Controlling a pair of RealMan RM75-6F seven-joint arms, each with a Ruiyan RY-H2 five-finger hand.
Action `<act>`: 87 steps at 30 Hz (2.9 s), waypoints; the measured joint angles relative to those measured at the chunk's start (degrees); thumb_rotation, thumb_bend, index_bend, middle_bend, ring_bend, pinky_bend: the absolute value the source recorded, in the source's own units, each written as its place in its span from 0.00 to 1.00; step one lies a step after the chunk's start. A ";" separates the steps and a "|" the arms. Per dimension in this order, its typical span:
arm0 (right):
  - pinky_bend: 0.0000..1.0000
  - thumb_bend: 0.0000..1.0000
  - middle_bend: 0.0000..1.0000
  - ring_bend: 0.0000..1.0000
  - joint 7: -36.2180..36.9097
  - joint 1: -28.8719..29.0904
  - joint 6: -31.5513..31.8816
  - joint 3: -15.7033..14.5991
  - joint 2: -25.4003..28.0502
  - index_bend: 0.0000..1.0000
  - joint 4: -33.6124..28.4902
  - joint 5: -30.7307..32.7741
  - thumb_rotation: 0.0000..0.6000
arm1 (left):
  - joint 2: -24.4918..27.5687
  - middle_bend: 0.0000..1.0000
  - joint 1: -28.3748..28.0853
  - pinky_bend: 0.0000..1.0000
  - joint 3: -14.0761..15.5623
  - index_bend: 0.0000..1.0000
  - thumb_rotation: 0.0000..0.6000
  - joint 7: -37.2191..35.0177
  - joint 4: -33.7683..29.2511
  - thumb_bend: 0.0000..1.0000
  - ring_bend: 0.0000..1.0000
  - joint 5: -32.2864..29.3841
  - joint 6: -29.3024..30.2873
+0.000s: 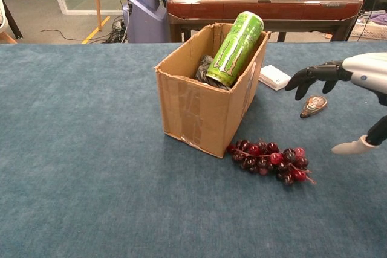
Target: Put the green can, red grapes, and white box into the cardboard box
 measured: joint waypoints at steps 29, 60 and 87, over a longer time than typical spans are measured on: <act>0.32 0.00 0.29 0.17 -0.42 5.79 -10.52 1.30 -7.06 0.23 5.19 7.77 1.00 | 2.03 0.36 -0.28 0.53 0.77 0.50 1.00 0.99 -1.43 0.28 0.32 -0.73 -2.06; 0.39 0.22 0.40 0.29 -12.01 12.90 -20.51 1.87 -8.18 0.23 4.27 21.77 1.00 | 5.06 0.36 -0.85 0.53 1.18 0.51 1.00 3.46 -4.33 0.28 0.32 -4.94 -5.72; 0.60 0.45 0.62 0.52 -8.79 8.53 -7.83 0.03 1.04 0.45 -5.75 13.55 1.00 | 4.74 0.36 -1.03 0.53 1.07 0.47 1.00 4.04 -4.22 0.28 0.31 -5.51 -5.95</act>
